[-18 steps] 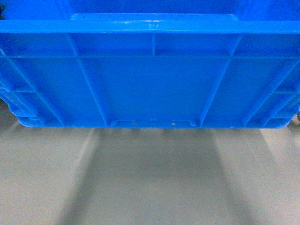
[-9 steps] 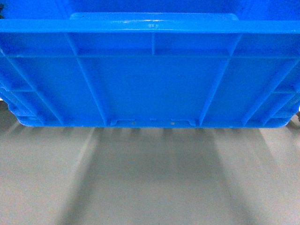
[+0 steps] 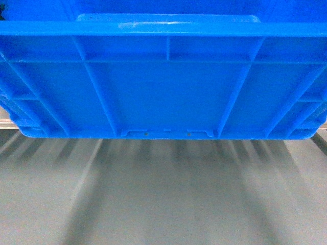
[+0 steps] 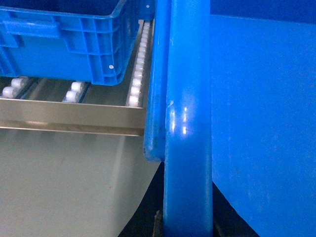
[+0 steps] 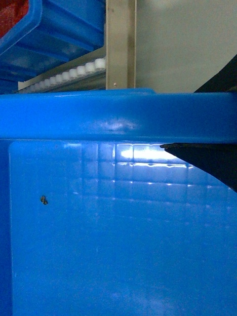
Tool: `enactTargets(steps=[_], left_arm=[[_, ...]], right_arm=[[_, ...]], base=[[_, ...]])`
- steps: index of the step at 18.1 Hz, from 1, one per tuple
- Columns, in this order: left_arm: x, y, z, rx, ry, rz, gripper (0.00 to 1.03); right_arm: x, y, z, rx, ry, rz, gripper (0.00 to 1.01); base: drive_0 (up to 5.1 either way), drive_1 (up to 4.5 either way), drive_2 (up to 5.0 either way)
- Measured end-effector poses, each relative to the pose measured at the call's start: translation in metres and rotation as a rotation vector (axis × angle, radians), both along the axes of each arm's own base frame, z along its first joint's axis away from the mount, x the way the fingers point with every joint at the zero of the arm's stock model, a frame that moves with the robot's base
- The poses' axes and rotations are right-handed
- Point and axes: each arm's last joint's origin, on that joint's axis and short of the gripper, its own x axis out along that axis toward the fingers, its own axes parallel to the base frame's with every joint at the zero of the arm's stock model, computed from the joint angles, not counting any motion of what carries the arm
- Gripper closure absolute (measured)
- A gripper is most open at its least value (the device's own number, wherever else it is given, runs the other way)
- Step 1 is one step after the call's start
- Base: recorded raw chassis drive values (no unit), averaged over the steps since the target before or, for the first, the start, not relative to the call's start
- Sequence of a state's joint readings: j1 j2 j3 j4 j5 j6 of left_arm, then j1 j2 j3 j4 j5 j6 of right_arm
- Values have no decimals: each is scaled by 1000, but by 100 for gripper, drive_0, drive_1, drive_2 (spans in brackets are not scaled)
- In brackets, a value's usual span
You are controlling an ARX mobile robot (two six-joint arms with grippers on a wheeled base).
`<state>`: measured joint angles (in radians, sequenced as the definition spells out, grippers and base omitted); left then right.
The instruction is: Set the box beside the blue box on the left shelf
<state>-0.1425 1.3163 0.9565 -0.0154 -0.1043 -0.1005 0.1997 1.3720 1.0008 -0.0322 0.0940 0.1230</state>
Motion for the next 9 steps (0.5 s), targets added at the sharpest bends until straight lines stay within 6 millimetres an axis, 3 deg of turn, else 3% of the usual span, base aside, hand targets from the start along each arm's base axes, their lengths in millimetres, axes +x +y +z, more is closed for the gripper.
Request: enactTargets(steps=[2, 9], left_arm=[[0, 0, 0, 0, 2, 0, 97], [0, 1, 0, -1, 1, 1, 97]], right_arm=[[0, 0, 0, 0, 0, 0, 93], [0, 1, 0, -1, 0, 1, 93]], base=[[8, 413, -397], [331, 169, -486]])
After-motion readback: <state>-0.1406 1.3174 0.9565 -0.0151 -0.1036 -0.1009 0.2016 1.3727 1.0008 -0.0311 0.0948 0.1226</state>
